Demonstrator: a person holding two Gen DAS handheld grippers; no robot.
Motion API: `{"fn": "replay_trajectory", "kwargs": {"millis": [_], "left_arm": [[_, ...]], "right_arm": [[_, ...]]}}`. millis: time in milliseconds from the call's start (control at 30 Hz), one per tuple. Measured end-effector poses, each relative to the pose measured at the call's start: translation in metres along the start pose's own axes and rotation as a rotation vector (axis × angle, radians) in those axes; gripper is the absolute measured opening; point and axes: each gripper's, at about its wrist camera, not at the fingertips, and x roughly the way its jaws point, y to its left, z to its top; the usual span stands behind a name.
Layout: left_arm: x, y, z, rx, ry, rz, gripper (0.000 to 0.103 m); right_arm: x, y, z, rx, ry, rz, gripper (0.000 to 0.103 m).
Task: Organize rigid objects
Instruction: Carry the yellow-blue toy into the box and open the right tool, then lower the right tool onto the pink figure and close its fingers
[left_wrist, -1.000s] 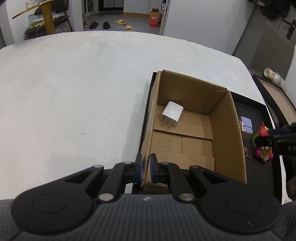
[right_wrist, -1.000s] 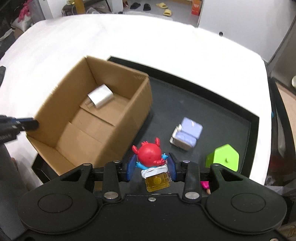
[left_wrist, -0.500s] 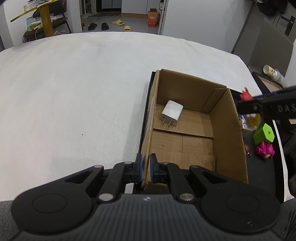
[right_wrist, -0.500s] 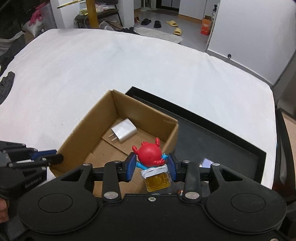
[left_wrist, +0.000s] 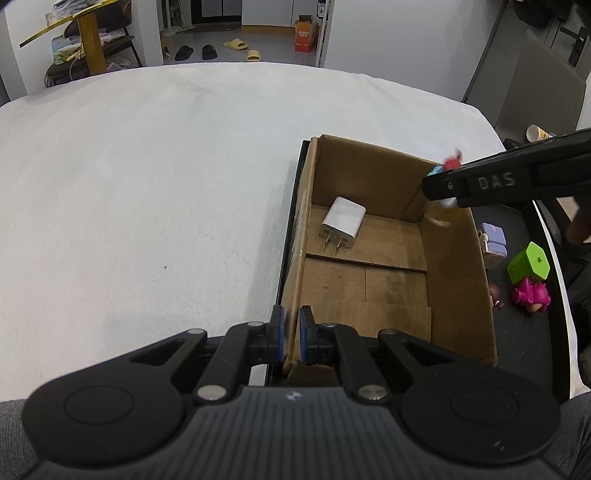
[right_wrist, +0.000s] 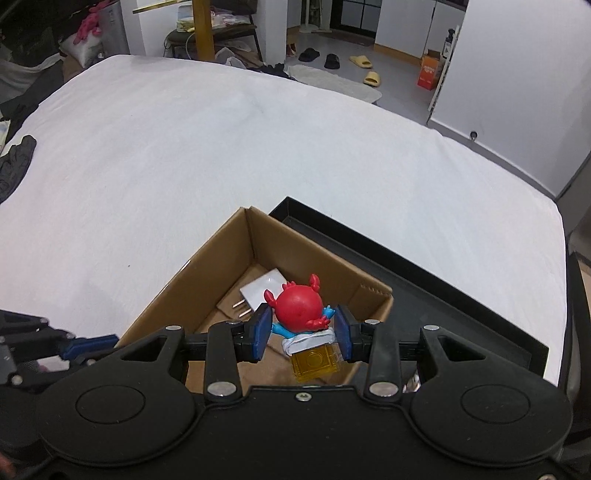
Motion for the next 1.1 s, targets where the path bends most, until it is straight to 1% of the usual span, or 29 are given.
{"fn": "replay_trajectory", "kwargs": {"millis": [133,267,467,633,833,967,1100], "left_arm": [[0.001,-0.001,0.0,0.002,0.001,-0.003,0.007],[0.002,-0.002,-0.001,0.009,0.002,0.009,0.007],[0.002,-0.004,-0.001,0.015,0.002,0.012,0.007],[0.003,-0.005,-0.001,0.019,0.004,0.019,0.007],[0.002,-0.006,-0.001,0.023,0.003,0.022,0.007],[0.002,-0.006,-0.001,0.021,0.004,0.022,0.007],[0.002,-0.006,-0.001,0.026,0.005,0.026,0.007]], "right_arm": [[0.004,-0.002,-0.001,0.014,-0.008,-0.044,0.04],[-0.004,-0.012,-0.008,0.062,-0.023,-0.025,0.042],[-0.017,-0.031,-0.025,0.115,-0.016,-0.013,0.043],[-0.024,-0.047,-0.036,0.161,-0.015,-0.005,0.047],[-0.027,-0.061,-0.046,0.187,-0.006,-0.007,0.047],[-0.031,-0.07,-0.052,0.198,-0.004,-0.011,0.05],[-0.035,-0.081,-0.061,0.218,0.004,-0.019,0.05]]}}
